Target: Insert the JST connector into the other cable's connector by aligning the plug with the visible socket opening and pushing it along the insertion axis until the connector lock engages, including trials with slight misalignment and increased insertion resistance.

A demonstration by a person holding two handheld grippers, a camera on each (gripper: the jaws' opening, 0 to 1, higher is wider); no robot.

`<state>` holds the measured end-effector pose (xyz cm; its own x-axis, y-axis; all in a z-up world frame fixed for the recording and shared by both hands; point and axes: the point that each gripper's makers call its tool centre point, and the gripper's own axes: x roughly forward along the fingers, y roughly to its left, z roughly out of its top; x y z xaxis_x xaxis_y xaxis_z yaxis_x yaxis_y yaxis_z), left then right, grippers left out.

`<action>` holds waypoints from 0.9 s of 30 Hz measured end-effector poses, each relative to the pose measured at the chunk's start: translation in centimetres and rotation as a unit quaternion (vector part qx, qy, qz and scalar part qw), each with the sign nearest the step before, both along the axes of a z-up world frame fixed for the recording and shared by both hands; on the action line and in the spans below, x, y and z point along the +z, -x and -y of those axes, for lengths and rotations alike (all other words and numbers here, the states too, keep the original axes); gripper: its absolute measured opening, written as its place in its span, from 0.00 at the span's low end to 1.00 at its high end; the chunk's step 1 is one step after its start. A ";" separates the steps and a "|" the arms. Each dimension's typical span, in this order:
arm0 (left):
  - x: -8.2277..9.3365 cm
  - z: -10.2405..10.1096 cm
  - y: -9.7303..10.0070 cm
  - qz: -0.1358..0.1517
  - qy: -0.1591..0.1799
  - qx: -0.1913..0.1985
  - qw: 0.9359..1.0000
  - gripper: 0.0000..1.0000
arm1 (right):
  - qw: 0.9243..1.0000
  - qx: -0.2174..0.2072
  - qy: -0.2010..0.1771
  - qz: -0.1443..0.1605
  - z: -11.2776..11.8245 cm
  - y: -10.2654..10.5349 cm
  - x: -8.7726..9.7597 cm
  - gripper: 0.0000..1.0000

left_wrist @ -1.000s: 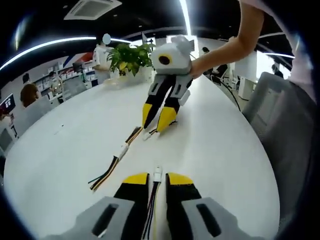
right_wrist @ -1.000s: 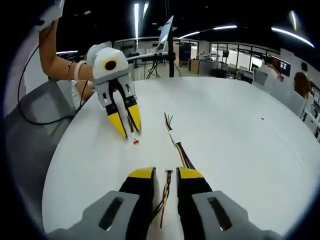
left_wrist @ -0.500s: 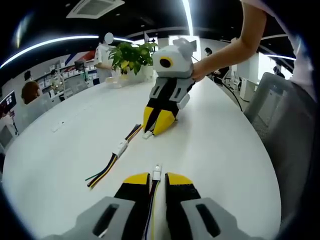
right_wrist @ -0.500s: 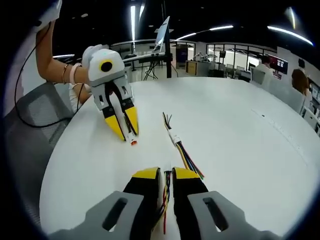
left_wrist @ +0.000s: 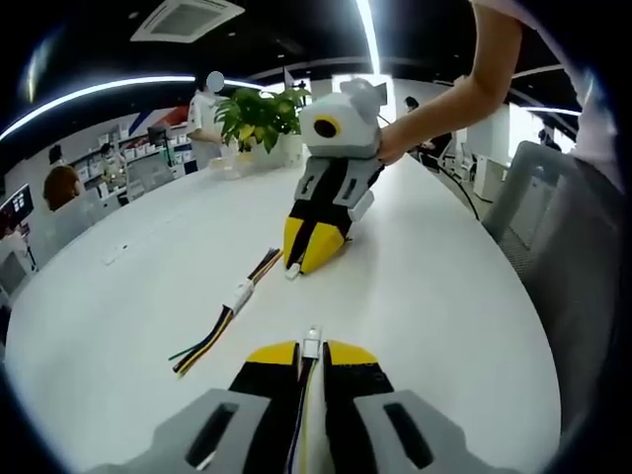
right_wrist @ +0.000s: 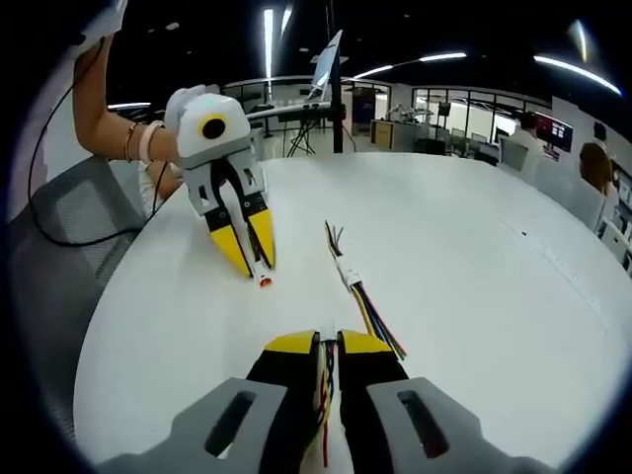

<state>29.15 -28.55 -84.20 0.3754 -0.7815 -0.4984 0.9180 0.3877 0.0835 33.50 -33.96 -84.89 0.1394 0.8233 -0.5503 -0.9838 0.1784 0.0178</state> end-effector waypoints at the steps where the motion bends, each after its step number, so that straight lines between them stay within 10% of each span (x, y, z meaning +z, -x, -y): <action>1: 0.0 0.0 0.0 0.001 0.000 -0.001 1.000 0.01 | 1.000 0.002 0.000 -0.003 0.0 0.2 0.0 0.04; 27: 2.6 -0.4 -0.4 0.027 -0.044 -0.008 0.999 0.00 | 0.999 0.048 0.020 0.012 0.0 2.7 3.2 0.03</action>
